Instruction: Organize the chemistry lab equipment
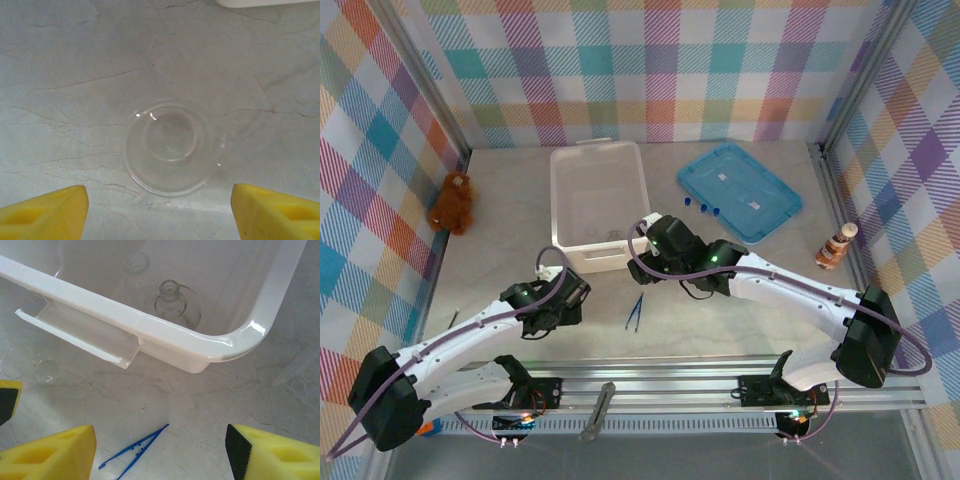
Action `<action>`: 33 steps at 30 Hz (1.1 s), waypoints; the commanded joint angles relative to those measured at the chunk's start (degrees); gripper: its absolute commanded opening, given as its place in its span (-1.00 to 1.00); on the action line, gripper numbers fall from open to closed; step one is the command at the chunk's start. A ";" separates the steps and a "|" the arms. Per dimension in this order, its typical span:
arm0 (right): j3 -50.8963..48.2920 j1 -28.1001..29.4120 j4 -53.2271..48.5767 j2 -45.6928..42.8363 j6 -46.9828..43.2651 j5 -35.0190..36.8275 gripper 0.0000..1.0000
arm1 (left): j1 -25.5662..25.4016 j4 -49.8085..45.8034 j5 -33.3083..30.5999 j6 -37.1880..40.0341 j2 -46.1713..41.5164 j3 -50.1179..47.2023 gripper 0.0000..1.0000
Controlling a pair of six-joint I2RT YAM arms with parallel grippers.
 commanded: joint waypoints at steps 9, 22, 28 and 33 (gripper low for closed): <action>-0.91 0.48 0.40 -1.05 1.47 0.89 0.41 | 6.89 7.62 5.93 5.11 5.02 -0.79 0.53; -0.52 0.46 1.01 0.39 1.66 0.75 0.41 | 9.86 8.89 6.17 6.38 6.22 -1.39 0.54; 0.10 0.42 0.88 0.83 1.33 0.72 0.41 | 10.86 10.13 7.16 7.19 6.78 -1.49 0.43; -0.04 0.49 0.79 0.83 1.42 0.69 0.41 | 10.95 10.69 7.52 7.80 7.51 -1.02 0.32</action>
